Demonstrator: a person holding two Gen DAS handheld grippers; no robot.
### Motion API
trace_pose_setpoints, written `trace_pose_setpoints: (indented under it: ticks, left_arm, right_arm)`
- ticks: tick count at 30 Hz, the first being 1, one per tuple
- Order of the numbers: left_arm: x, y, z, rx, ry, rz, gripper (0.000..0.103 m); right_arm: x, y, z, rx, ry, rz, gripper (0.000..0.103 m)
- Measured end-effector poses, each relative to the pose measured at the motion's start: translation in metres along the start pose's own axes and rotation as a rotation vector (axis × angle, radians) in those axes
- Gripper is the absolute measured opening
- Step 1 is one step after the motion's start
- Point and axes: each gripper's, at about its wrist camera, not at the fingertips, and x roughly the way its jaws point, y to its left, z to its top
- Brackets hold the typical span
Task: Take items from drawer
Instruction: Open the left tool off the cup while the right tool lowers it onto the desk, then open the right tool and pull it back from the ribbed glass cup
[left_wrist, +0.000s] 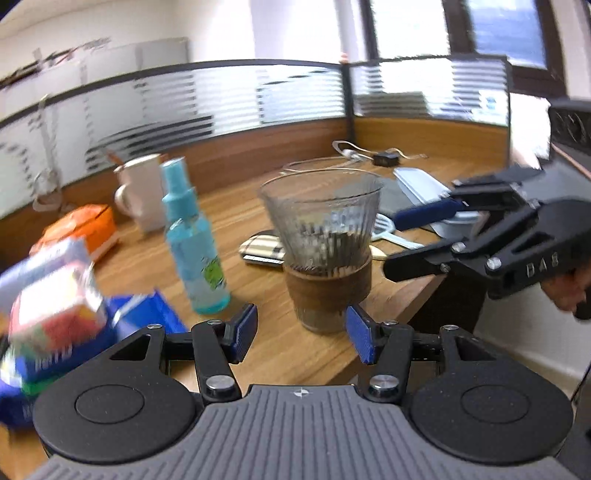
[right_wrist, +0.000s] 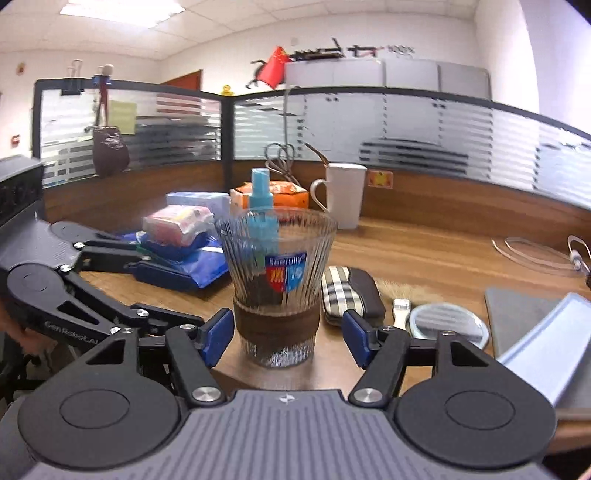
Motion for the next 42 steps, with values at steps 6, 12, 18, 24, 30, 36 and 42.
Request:
trace_pose_setpoints:
  ticks: [6, 12, 18, 24, 30, 36, 42]
  left_arm:
    - [-0.015, -0.007, -0.025, -0.063, -0.030, 0.107, 0.059]
    - [-0.035, -0.018, -0.052, -0.090, -0.037, 0.176, 0.061]
    - [-0.059, -0.017, -0.079, -0.191, -0.029, 0.208, 0.061]
    - [-0.077, -0.006, -0.092, -0.310, -0.035, 0.230, 0.061]
    - [-0.084, 0.000, -0.096, -0.334, -0.030, 0.238, 0.061]
    - [-0.083, 0.007, -0.092, -0.350, -0.038, 0.252, 0.061]
    - [-0.080, 0.015, -0.087, -0.354, -0.052, 0.266, 0.061]
  right_arm:
    - [0.008, 0.009, -0.014, 0.056, 0.024, -0.038, 0.055]
    - [0.023, 0.023, -0.017, 0.079, 0.038, -0.057, 0.046]
    - [0.037, 0.026, -0.016, 0.125, 0.031, -0.093, 0.036]
    - [0.055, 0.028, -0.011, 0.144, 0.028, -0.120, 0.036]
    - [0.080, 0.032, -0.003, 0.158, 0.022, -0.146, 0.036]
    - [0.101, 0.033, 0.004, 0.162, 0.021, -0.166, 0.036]
    - [0.117, 0.031, 0.009, 0.171, 0.026, -0.177, 0.037]
